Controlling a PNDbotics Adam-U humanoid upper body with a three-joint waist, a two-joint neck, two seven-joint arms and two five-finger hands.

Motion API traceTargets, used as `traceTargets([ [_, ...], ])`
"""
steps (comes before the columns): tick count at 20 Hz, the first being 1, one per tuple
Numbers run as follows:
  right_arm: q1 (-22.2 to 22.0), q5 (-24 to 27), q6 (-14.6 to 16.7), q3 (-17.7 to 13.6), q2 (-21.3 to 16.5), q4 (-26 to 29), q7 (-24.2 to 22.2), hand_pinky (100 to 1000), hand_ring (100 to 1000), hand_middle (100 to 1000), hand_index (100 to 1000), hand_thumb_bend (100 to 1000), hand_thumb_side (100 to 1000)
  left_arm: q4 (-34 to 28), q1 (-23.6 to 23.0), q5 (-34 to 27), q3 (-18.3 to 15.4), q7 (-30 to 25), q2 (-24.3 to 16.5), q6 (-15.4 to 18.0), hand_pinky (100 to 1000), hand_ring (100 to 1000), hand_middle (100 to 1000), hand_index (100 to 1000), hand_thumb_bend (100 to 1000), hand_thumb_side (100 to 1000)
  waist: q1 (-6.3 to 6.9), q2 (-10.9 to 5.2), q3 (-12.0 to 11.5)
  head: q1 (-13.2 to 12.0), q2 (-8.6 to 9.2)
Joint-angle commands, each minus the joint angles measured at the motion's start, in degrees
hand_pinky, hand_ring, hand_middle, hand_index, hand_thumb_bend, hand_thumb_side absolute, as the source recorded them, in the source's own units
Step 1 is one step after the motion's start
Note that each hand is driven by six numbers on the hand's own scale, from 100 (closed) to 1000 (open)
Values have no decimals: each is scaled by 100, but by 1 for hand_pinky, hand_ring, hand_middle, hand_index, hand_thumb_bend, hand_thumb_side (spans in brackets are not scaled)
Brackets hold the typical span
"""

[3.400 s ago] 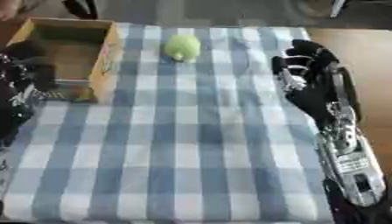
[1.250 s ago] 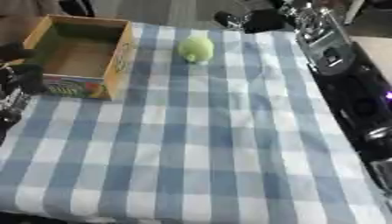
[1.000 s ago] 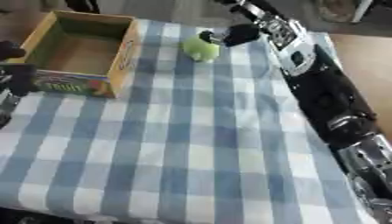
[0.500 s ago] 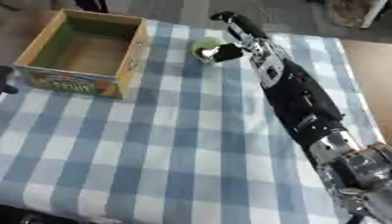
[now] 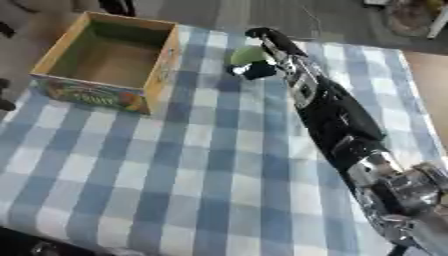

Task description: Pick up objects on the table and place them in the box.

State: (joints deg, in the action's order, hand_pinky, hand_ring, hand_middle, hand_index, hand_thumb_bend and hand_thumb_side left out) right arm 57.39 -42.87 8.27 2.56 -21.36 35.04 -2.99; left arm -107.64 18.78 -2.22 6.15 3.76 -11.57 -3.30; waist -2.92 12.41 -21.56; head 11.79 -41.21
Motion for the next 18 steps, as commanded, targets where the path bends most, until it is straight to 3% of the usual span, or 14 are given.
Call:
traceTargets([
  [1,67,-64,-29,-42,-40,-46,-68,815,864,823,910,512,409,-151,103,1,22,-32,-59,4,533,684,724,825,602,400,37,-76,-24,28,73],
  [7,5,-89,-150,-59,-3,-55,146,628,610,620,741,409,100,-161,93,23,32,-38,-44,-3,533,685,724,825,600,400,51,-72,-33,46,93],
  [11,-21,-169,-264,-55,-4,41,676,553,495,516,641,385,100,-162,85,29,30,-34,-40,-5,534,685,724,825,599,399,60,-79,-4,39,95],
  [14,-37,-41,-244,-44,-6,189,1033,554,497,508,634,384,100,-159,73,31,26,-30,-39,-5,534,685,724,825,599,400,71,-93,42,25,82],
  [15,-29,40,-215,-27,-17,275,1088,556,499,507,635,342,100,-157,66,32,22,-28,-39,-5,534,685,724,825,602,398,75,-102,65,22,73],
  [16,-24,131,-191,-7,-33,372,1113,557,501,507,635,386,100,-156,60,31,19,-25,-40,-4,534,685,724,825,599,399,76,-110,85,19,67],
  [18,16,354,-166,31,-82,631,1096,557,502,507,638,387,100,-150,42,31,15,-21,-41,-4,534,685,724,825,600,399,77,-131,128,8,50],
])
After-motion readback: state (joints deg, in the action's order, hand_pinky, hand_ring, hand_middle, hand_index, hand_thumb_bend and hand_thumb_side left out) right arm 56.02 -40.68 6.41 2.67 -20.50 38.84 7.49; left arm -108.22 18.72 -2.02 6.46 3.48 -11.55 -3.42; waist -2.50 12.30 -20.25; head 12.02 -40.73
